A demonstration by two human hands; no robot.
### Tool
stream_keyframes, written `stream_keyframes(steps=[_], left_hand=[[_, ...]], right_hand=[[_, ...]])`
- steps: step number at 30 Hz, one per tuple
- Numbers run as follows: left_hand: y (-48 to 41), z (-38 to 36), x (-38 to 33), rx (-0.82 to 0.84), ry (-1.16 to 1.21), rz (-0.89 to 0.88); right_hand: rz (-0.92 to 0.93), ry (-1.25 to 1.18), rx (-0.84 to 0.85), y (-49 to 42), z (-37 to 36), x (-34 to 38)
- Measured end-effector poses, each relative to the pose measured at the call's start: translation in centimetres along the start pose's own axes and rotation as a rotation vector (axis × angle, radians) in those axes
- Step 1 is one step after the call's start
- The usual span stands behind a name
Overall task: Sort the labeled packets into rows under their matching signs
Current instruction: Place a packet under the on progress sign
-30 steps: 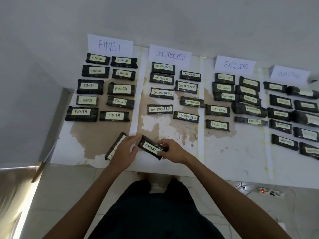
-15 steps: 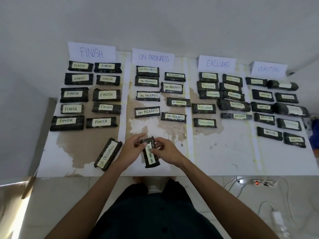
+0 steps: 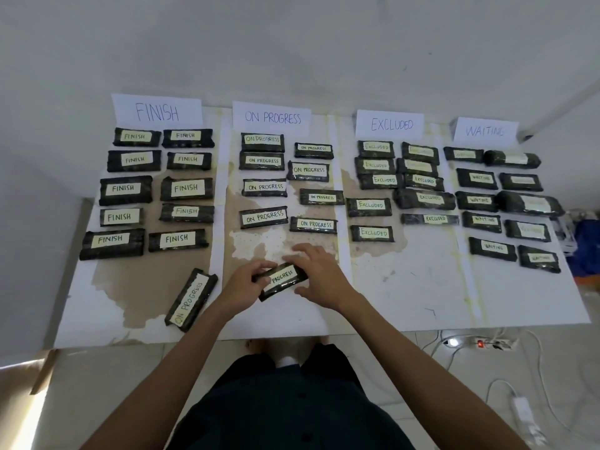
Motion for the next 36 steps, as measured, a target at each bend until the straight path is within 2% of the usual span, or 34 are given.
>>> stream_keyframes(steps=[2,6,11,16,19,21,23,25,28,31,36], left_hand=[[-0.6,0.8,-0.3,-0.007,-0.020,-0.010],[-2.8,3.3,-1.0,-0.090,-0.124,-0.020],[-5.1,7.8,-1.0,-0.298,-0.136,-0.001],[-3.6,10.5,1.2,-0.303,-0.209,-0.034],[-1.9,11.8,3.1,-0.300,-0.247,-0.058],[-0.2,12.5,4.0,-0.329,-0.402,-0.144],[1.5,13.3,6.0,-0.388,-0.550,-0.133],[3.5,13.7,8.4,-0.444,-0.562,-0.047],[5.5,13.0,10.9,-0.424,-0.543,0.039],[6.5,12.6,12.3,-0.390,-0.515,0.079],[6.8,12.9,11.2,-0.367,-0.497,0.043]], right_hand=[[0.125,0.067,0.002,-0.9,0.3,1.5],[0.168,0.077,-0.043,-4.1,0.4,2.5],[0.050,0.049,-0.033,-9.4,-2.0,0.9],[-0.001,0.051,0.047,-11.2,-4.4,0.4],[0.003,0.189,-0.006,-10.7,-3.6,0.8],[0.051,0.244,-0.024,-10.2,-3.6,2.9],[0.165,0.227,0.032,-9.6,-5.0,6.3],[0.348,0.202,0.111,-8.8,-7.7,10.4],[0.573,0.214,0.237,-7.9,-11.7,15.4],[0.632,0.325,0.330,-7.8,-14.0,17.9],[0.637,0.500,0.342,-8.0,-15.0,17.7]])
Point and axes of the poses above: each hand's wrist, its own y-axis away from the middle knuckle, its own z-axis out of the back of the hand, x = y × z, the point moved 10 cm from there along -y, towards the middle knuckle, and after that the axes turned 1 degree about -x, right-handed, at the moved point
